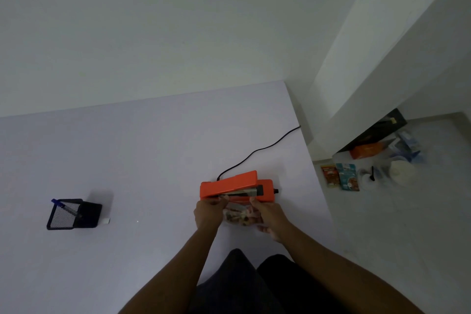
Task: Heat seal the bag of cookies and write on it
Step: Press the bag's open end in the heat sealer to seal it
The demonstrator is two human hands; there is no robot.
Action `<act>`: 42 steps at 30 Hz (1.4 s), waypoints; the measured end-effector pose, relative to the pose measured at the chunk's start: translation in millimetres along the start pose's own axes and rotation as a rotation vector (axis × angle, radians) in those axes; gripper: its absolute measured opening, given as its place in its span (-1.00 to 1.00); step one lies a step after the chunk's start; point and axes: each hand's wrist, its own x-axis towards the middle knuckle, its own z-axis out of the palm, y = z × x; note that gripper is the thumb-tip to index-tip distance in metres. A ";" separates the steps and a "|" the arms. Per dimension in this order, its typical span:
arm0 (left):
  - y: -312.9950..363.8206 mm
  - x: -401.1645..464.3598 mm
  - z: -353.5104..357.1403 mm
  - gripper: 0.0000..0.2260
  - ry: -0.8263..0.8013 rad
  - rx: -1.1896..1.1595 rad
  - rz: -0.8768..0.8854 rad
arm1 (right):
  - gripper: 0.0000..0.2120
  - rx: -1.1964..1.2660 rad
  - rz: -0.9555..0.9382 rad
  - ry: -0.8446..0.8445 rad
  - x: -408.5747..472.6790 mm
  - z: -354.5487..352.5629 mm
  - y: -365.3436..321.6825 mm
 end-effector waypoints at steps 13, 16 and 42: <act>-9.2 -4.0 -9.2 -0.81 -0.190 -0.194 0.054 | -0.64 0.056 -0.041 0.038 -1.8 0.9 -0.1; -8.8 -6.2 -9.5 -0.85 -0.185 -0.196 0.055 | -0.64 0.047 -0.041 0.043 -1.2 1.2 0.3; -5.2 -2.7 -4.0 -0.86 -0.102 -0.213 -0.024 | -0.74 0.055 -0.061 0.056 -3.7 1.7 1.1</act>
